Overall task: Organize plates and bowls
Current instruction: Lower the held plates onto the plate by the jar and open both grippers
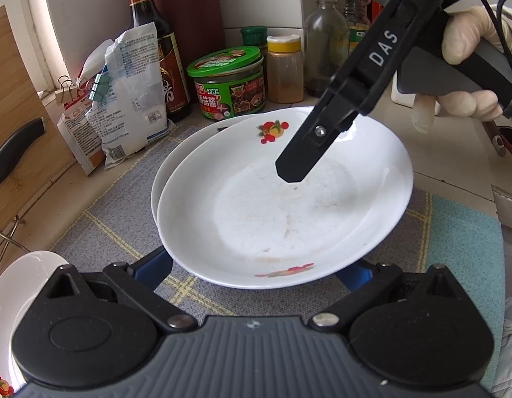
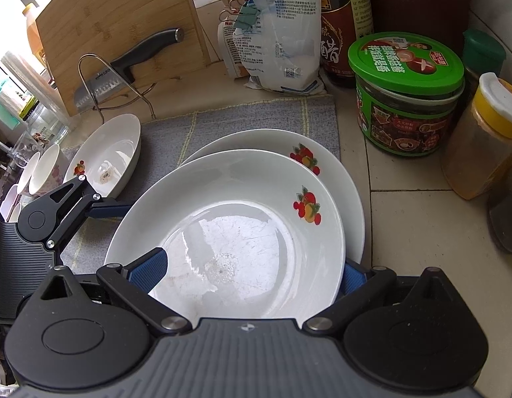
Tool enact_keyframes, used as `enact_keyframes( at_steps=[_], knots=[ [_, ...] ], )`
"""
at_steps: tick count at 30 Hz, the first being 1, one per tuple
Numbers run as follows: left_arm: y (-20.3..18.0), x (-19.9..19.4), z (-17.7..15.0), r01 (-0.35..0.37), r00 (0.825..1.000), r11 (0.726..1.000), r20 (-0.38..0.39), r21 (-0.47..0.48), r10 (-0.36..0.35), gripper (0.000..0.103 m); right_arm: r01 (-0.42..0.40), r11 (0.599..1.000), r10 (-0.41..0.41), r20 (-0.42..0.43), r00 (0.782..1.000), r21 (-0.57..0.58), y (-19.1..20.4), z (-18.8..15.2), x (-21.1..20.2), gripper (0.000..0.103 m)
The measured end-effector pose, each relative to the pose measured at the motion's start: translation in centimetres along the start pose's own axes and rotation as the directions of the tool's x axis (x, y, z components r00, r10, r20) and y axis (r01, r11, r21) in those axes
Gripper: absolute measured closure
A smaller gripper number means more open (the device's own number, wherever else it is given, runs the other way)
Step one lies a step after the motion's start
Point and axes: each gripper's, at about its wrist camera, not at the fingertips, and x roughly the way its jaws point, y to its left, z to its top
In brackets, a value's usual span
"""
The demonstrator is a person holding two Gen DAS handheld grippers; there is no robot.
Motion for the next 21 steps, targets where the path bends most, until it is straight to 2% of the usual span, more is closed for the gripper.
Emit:
enact_keyframes(
  at_steps=[7,21],
  knots=[
    [-0.02,-0.3,0.15,-0.006,1.0,1.0,0.003,-0.004,0.006,0.001,-0.006,1.0,0.006,0.012,1.0,0.027,-0.36,-0.02,-0.21,0.0],
    [-0.4,-0.33,0.3,-0.001,1.0,1.0,0.017,-0.002,0.001,0.001,0.04,0.999,-0.041,0.018,0.999,0.021,-0.09,-0.04,-0.84,0.0]
  ],
)
